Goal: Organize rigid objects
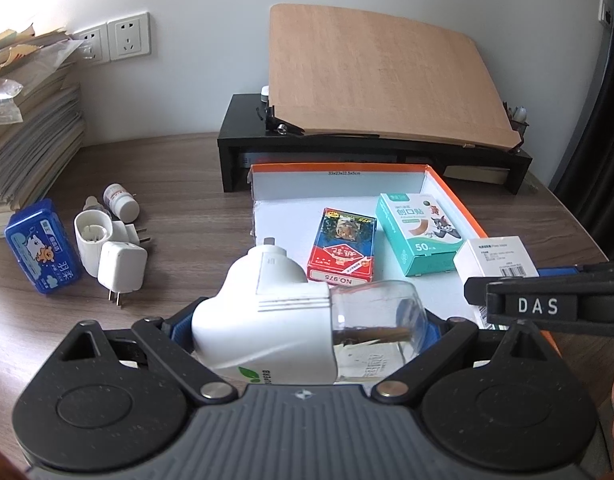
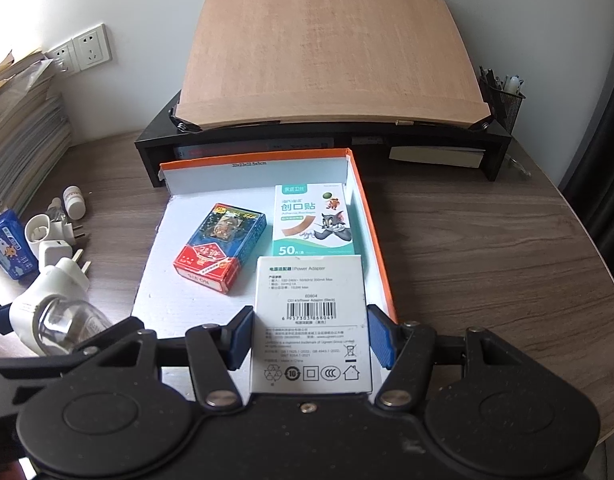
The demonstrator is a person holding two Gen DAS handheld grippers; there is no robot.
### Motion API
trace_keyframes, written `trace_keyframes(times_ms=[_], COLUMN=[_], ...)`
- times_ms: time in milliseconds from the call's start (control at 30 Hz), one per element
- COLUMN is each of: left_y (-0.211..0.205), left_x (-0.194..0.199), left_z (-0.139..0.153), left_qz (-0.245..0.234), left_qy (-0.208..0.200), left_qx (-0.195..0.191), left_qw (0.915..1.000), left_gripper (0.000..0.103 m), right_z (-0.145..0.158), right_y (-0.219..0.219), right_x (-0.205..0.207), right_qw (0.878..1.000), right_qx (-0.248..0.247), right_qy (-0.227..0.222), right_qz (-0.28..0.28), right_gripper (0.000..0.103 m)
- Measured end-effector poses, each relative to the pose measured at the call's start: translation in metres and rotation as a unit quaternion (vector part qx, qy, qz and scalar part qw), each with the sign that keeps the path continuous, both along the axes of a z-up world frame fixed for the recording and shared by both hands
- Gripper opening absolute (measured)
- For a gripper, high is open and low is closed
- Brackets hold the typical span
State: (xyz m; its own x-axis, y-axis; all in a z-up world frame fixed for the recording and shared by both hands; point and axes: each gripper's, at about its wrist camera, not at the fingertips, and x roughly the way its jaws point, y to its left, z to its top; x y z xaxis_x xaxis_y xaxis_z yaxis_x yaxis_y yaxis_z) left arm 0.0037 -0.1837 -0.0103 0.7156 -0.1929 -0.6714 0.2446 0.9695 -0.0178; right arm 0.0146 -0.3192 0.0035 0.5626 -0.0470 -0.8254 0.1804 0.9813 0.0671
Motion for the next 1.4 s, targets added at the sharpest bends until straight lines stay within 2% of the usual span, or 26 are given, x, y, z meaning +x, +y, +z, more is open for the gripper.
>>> trace_keyframes(times_ms=[567,1300,1400], left_y=[-0.009,-0.030,-0.033], left_x=[0.005,0.010,0.010], left_z=[-0.010,-0.022,-0.023], left_qz=[-0.009,-0.046,-0.055], left_qy=[0.015,0.028,0.032], left_qx=[0.002,-0.001,-0.010], left_qw=[0.9998,0.9985,0.9979], left_gripper=[0.100,0.100,0.100], right_z=[-0.010,-0.013,-0.011], right_y=[-0.007,-0.009,-0.010], right_x=[0.009,0.019,0.018], right_qw=[1.000,1.000,1.000], right_qx=[-0.004,-0.019,-0.020], right_qy=[0.016,0.025,0.019], right_qz=[0.005,-0.001,-0.003], right_gripper=[0.072,0.070,0.074])
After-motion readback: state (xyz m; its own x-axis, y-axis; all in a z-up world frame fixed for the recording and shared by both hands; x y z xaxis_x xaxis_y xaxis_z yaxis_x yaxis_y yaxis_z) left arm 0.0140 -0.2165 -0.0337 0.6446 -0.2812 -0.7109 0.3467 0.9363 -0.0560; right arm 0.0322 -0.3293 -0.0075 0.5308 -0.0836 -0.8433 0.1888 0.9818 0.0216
